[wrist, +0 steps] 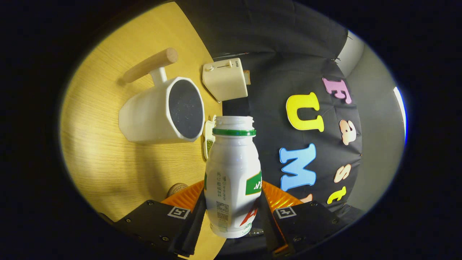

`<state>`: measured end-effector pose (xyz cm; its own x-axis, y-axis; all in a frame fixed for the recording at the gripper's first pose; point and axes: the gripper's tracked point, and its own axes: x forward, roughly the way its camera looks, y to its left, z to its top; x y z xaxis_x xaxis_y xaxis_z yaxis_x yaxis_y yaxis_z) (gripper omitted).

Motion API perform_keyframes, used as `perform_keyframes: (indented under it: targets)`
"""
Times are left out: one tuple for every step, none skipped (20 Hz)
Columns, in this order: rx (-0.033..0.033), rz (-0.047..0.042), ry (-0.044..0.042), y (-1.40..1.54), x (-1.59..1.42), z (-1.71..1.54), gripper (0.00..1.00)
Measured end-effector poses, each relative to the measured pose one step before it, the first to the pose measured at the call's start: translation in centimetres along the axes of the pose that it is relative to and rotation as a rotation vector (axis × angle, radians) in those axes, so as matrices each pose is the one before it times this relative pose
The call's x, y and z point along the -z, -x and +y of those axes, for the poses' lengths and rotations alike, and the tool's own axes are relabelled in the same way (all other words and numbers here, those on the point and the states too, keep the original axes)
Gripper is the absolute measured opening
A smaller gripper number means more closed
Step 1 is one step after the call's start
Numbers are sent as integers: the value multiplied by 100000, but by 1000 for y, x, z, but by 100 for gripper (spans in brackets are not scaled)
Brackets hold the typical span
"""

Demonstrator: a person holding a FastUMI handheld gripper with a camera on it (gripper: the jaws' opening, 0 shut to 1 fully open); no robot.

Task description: Take the bottle from table, then pour the juice into the cup, finally place the bottle on the coaster

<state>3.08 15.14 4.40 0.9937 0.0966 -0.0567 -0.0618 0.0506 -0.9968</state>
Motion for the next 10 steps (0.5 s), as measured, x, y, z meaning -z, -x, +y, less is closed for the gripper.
perform_keyframes:
  targets:
    - [239,181,1365,-81,8,-45,71]
    - [288,299,1461,14,22,-132,71]
    - [457,315,1409,57,-12,-195,71]
    - [338,59,1180,73,-20,-175,71]
    - [191,215,800,-99,9,-99,71]
    - [-141,-10,461,53,-9,-37,71]
    - [-17,295,595,-141,28,-82,71]
    - [177,217,677,50,70,-167,71]
    - [287,23,922,-23,-19,-168,71]
    - [357,314,1035,-22,29,-166,71]
